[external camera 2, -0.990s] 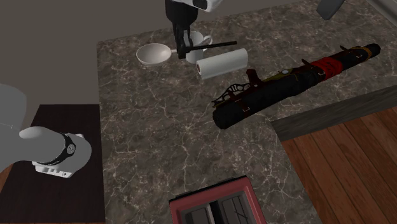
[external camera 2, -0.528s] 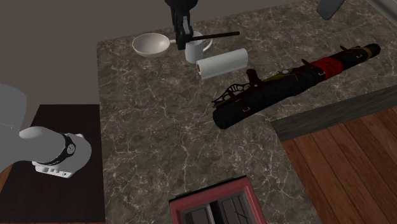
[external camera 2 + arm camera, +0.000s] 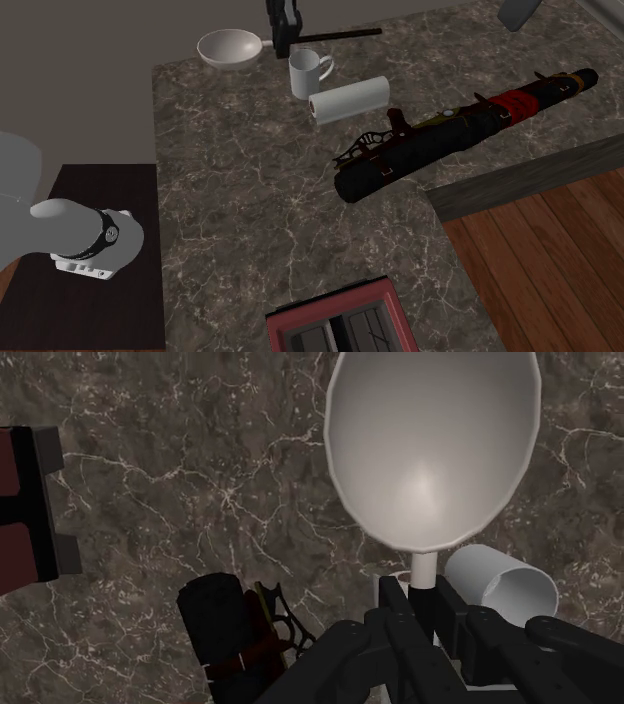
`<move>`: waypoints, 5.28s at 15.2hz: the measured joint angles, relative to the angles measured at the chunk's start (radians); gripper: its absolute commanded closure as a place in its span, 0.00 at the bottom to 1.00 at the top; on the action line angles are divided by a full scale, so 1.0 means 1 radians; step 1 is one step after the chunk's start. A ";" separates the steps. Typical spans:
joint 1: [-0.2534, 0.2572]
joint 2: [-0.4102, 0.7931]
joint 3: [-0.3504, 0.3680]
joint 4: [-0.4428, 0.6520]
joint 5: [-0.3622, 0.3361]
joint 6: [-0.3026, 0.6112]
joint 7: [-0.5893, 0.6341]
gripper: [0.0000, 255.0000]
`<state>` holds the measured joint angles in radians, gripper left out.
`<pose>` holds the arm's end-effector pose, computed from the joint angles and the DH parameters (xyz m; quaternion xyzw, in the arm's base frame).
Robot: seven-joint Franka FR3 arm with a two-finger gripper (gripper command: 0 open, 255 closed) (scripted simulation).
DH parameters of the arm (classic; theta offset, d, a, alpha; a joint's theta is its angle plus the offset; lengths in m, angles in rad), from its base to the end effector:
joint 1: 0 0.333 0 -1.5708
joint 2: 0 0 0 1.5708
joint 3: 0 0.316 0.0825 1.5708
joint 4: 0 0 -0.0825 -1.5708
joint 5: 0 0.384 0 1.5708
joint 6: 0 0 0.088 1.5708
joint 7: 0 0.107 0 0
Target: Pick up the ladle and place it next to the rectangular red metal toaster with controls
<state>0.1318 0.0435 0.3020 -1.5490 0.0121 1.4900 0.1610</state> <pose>0.5072 0.2324 0.6049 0.9893 0.1362 -0.0517 0.0028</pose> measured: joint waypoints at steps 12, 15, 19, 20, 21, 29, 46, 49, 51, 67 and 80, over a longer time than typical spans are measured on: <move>-0.102 0.158 -0.089 0.223 -0.049 -0.070 -0.197 1.00; -0.129 0.228 -0.111 0.333 -0.064 -0.110 -0.252 1.00; -0.163 0.342 -0.137 0.499 -0.082 -0.164 -0.322 1.00; -0.166 0.354 -0.139 0.509 -0.084 -0.161 -0.328 1.00; -0.169 0.356 -0.140 0.499 -0.084 -0.149 -0.331 1.00; -0.182 0.311 -0.142 0.324 -0.077 -0.019 -0.335 1.00; -0.193 0.282 -0.144 0.049 -0.074 0.227 -0.332 1.00; -0.194 0.286 -0.144 0.014 -0.074 0.265 -0.330 1.00; -0.194 0.289 -0.145 -0.006 -0.075 0.290 -0.330 1.00; -0.195 0.345 -0.151 -0.143 -0.087 0.481 -0.322 1.00; -0.194 0.360 -0.152 -0.167 -0.090 0.521 -0.318 0.00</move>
<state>-0.0624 0.4040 0.1502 -1.7156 -0.0783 2.0108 -0.1567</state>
